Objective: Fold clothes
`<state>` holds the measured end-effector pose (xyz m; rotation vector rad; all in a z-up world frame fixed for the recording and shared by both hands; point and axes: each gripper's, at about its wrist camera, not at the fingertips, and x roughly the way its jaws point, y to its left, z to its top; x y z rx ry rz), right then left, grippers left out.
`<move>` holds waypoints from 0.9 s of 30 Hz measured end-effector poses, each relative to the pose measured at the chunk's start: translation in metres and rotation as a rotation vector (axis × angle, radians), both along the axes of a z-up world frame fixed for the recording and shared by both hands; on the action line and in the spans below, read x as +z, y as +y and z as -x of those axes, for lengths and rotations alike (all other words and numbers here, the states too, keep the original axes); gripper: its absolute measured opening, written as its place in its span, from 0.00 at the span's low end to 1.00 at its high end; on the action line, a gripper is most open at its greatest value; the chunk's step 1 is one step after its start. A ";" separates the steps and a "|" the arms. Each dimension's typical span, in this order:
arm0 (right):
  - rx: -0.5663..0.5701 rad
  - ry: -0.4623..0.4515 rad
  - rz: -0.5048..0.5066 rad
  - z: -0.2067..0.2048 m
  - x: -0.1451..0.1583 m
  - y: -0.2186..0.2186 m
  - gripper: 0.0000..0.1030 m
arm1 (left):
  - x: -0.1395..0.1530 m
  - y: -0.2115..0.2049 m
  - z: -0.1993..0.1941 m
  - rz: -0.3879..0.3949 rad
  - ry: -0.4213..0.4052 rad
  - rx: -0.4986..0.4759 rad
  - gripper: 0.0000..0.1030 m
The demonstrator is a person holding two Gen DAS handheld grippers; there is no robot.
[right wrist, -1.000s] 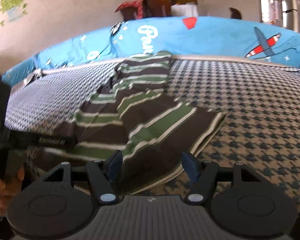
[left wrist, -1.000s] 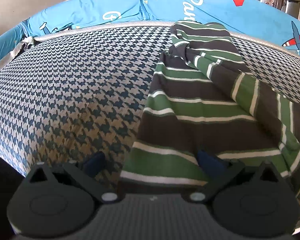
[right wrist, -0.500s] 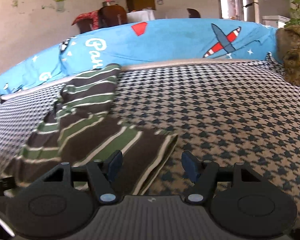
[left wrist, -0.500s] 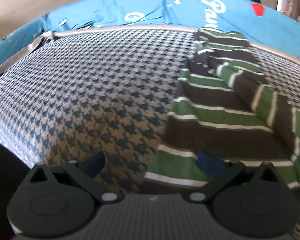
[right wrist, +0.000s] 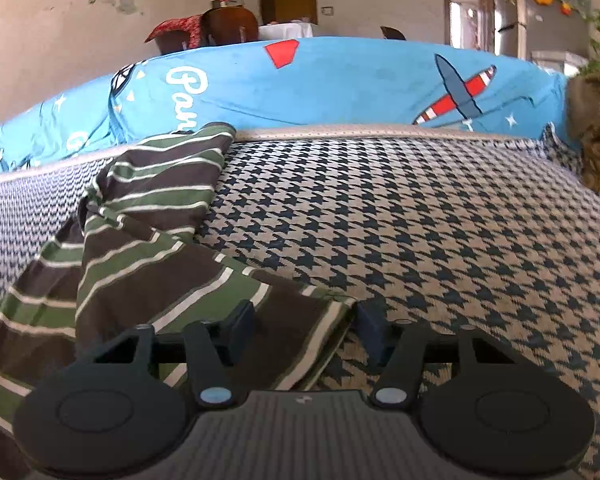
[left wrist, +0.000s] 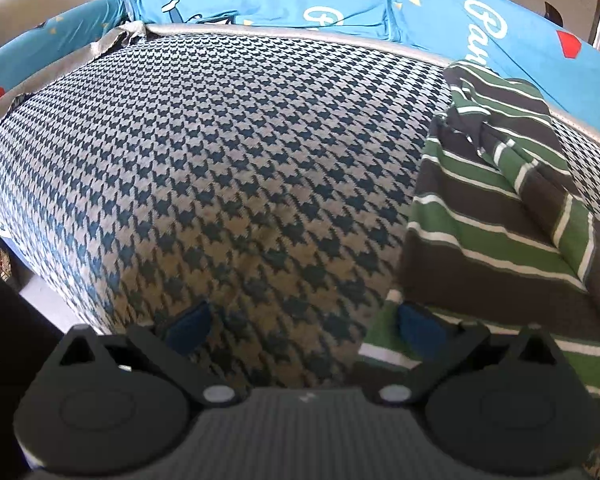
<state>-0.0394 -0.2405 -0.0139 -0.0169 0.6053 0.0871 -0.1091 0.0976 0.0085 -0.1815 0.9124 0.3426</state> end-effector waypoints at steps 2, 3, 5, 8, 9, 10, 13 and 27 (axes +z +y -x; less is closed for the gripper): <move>0.017 -0.001 0.002 0.000 0.000 0.002 0.33 | 0.001 -0.001 0.000 -0.012 -0.001 0.008 1.00; 0.029 0.002 -0.005 0.001 0.000 0.002 0.21 | 0.002 -0.001 0.000 -0.019 -0.005 0.013 1.00; 0.045 0.008 -0.014 0.002 0.002 0.003 0.14 | 0.004 -0.002 -0.001 -0.033 -0.012 0.022 1.00; 0.056 0.012 -0.031 0.005 0.004 0.003 0.10 | 0.008 -0.005 0.000 -0.054 -0.024 0.025 1.00; 0.059 0.010 -0.041 0.007 0.006 0.003 0.09 | 0.008 -0.005 0.000 -0.057 -0.023 0.021 1.00; 0.062 0.004 -0.050 0.009 0.009 0.003 0.09 | 0.009 -0.006 -0.001 -0.058 -0.022 0.019 1.00; 0.082 -0.012 -0.073 0.017 0.018 0.005 0.09 | 0.011 -0.005 0.000 -0.050 -0.030 0.022 1.00; 0.381 -0.065 -0.162 0.072 0.062 0.070 0.08 | 0.036 0.018 0.008 -0.001 -0.137 0.103 1.00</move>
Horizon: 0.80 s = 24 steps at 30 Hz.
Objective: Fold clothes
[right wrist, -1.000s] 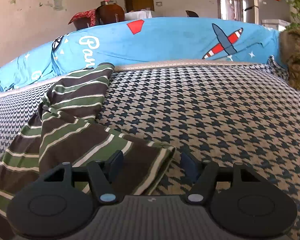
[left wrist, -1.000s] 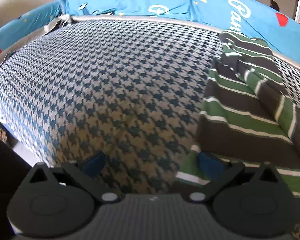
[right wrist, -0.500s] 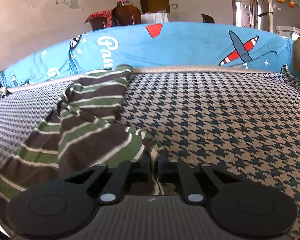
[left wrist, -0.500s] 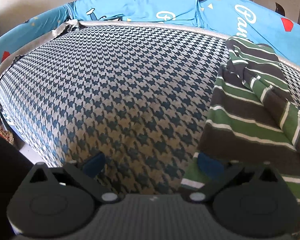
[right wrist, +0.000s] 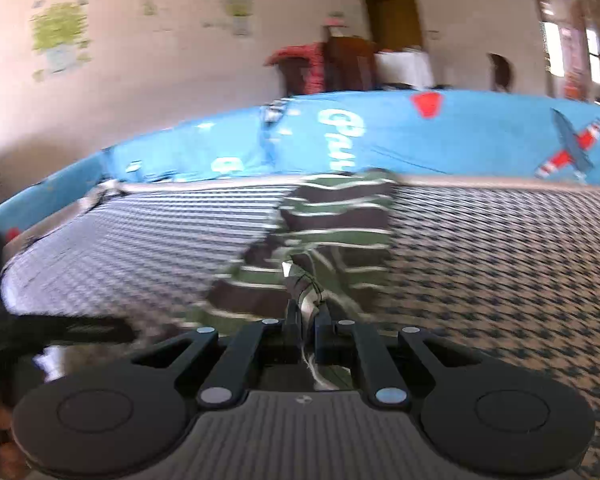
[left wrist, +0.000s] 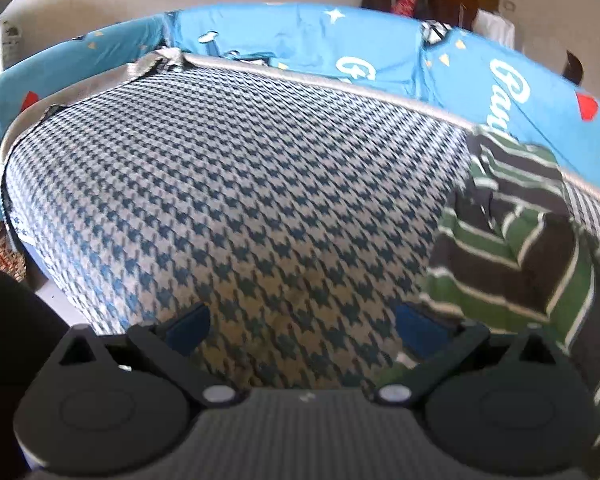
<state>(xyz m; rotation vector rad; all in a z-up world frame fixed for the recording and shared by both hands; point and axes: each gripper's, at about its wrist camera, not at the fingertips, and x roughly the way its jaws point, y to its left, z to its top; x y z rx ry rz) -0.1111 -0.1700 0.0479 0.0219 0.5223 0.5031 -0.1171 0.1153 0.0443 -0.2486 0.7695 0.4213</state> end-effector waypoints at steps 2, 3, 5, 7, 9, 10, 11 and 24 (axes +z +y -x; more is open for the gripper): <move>0.064 -0.005 0.001 0.009 0.003 0.016 0.08 | 0.005 0.006 0.003 0.005 -0.023 0.018 1.00; 0.097 -0.009 0.007 0.013 0.003 0.025 0.08 | 0.007 0.009 0.004 0.007 -0.034 0.027 1.00; 0.160 -0.013 0.017 0.022 0.003 0.043 0.08 | 0.012 0.015 0.007 0.013 -0.055 0.043 1.00; 0.215 -0.003 0.020 0.028 -0.001 0.059 0.08 | 0.013 0.020 0.009 0.016 -0.065 0.053 1.00; 0.266 0.011 0.031 0.034 -0.007 0.075 0.08 | 0.013 0.022 0.010 0.015 -0.065 0.059 1.00; 0.288 0.018 0.042 0.036 -0.011 0.083 0.08 | 0.013 0.023 0.011 0.013 -0.063 0.060 1.00; 0.305 0.022 0.056 0.038 -0.016 0.089 0.08 | 0.013 0.023 0.011 0.011 -0.061 0.060 1.00; 0.389 0.172 0.130 0.034 -0.063 0.111 0.13 | 0.010 0.010 0.006 0.003 -0.031 0.007 1.00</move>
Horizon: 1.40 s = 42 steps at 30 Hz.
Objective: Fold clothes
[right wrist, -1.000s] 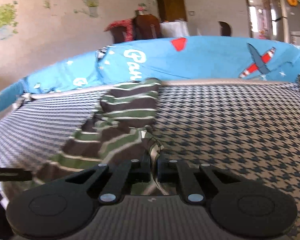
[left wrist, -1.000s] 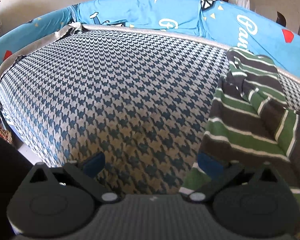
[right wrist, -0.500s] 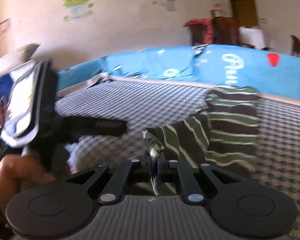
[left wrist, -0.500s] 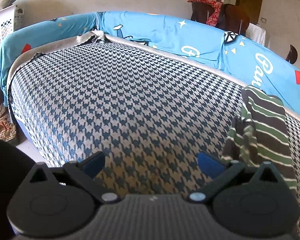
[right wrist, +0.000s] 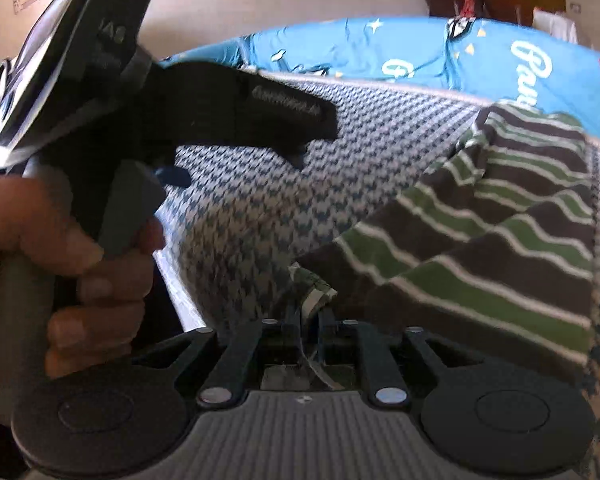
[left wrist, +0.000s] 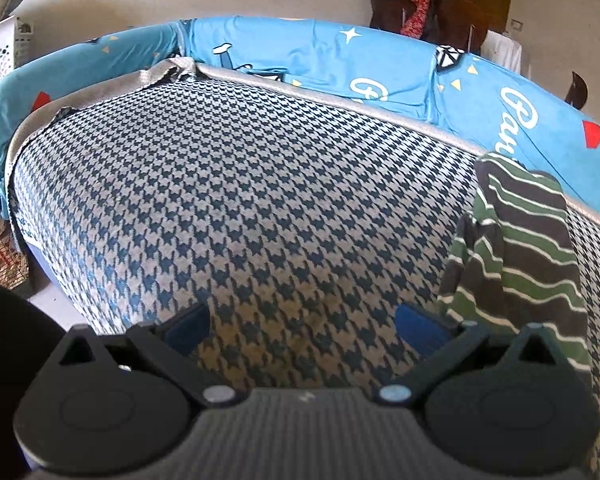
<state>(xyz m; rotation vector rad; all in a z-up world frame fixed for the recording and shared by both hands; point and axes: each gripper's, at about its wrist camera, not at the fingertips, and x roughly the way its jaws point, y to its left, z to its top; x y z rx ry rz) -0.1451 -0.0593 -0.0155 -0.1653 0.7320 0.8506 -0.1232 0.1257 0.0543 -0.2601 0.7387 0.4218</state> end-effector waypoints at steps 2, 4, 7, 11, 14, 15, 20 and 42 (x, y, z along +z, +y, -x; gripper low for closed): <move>0.032 0.027 0.007 0.000 -0.002 -0.001 0.14 | 0.000 -0.003 0.000 -0.004 0.001 -0.018 1.00; 0.061 0.045 0.008 0.006 0.000 -0.003 0.14 | -0.001 -0.007 -0.001 -0.011 0.006 -0.038 1.00; 0.059 0.025 0.012 0.012 0.005 -0.009 0.14 | -0.003 -0.013 -0.003 -0.015 0.017 -0.063 1.00; -0.004 -0.007 0.017 0.015 0.013 -0.026 0.15 | -0.007 -0.020 -0.008 -0.010 0.041 -0.104 1.00; -0.079 -0.030 0.014 0.016 0.019 -0.047 0.19 | -0.009 -0.024 -0.008 -0.019 0.051 -0.124 1.00; -0.110 -0.036 0.013 0.018 0.021 -0.056 0.21 | -0.009 -0.025 -0.008 -0.020 0.053 -0.128 1.00; -0.252 -0.014 -0.007 0.014 0.028 -0.099 0.25 | -0.011 -0.029 -0.009 -0.021 0.061 -0.142 1.00; -0.413 0.140 -0.066 -0.002 0.003 -0.138 0.13 | -0.018 -0.033 -0.012 -0.025 0.092 -0.155 1.00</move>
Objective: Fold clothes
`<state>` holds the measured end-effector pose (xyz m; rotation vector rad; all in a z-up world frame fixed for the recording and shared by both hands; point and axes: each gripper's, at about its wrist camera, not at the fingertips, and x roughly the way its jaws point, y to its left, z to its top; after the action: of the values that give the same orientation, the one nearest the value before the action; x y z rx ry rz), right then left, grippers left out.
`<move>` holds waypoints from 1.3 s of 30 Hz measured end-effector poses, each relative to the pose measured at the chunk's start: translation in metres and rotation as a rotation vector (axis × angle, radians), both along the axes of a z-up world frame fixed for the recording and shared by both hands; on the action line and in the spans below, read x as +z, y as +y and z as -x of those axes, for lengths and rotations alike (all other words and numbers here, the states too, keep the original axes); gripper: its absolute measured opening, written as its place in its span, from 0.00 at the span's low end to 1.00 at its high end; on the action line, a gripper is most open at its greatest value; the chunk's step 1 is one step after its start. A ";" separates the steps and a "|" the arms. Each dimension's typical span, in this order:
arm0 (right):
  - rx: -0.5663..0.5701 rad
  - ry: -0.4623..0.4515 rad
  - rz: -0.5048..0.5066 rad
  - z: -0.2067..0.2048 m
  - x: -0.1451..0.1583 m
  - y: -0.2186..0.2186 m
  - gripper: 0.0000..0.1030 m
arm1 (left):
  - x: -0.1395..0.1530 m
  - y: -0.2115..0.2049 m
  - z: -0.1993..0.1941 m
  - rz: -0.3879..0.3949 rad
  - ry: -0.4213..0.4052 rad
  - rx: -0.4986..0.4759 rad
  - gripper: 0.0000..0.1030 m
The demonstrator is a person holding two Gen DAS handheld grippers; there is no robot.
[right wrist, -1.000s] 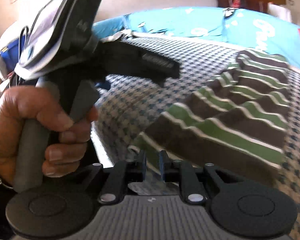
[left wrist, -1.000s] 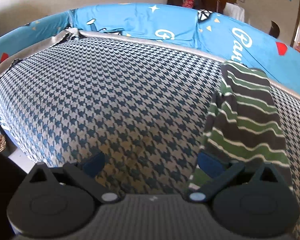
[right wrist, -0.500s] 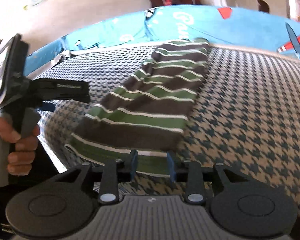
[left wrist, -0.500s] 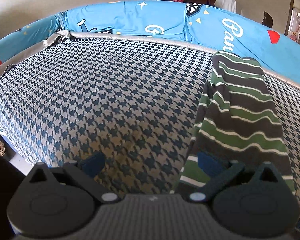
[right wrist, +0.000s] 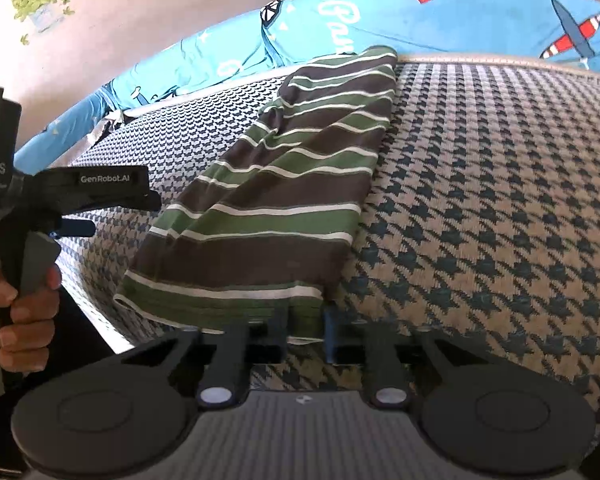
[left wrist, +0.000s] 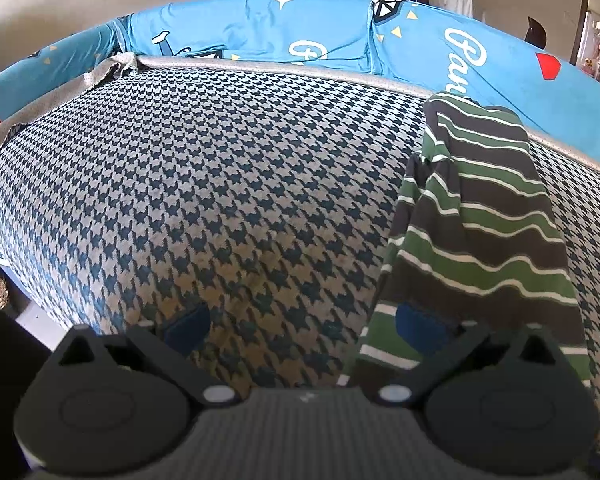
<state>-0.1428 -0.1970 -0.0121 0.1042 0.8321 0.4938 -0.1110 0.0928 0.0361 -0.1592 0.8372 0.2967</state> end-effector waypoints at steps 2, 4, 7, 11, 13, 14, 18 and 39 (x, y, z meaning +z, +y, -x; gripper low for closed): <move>0.000 0.014 -0.010 0.003 0.002 0.000 0.11 | 0.000 0.001 0.000 0.002 0.001 0.006 1.00; 0.008 0.013 0.000 0.008 0.007 0.001 0.11 | -0.001 0.003 0.000 0.009 0.004 0.012 1.00; 0.020 0.012 0.009 0.017 0.011 0.001 0.11 | -0.001 0.003 -0.001 0.013 0.004 0.014 1.00; 0.021 0.034 0.090 0.022 0.002 0.003 0.07 | 0.000 0.001 -0.001 0.009 -0.009 0.010 1.00; 0.006 0.066 0.122 0.022 -0.005 0.002 0.04 | 0.000 0.002 -0.002 0.014 -0.018 0.013 1.00; -0.001 0.075 0.126 0.021 -0.006 0.001 0.04 | 0.000 0.002 -0.003 0.022 -0.021 0.014 1.00; -0.009 0.037 0.098 0.025 0.003 -0.006 0.04 | 0.002 0.001 -0.011 0.031 -0.044 0.003 1.00; 0.116 -0.121 0.194 -0.009 0.036 0.028 0.33 | 0.007 -0.004 -0.102 0.013 -0.095 -0.115 1.00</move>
<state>-0.1339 -0.1688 0.0242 -0.1518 0.7658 0.5206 -0.0087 0.0888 0.0432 -0.1357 0.7509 0.1747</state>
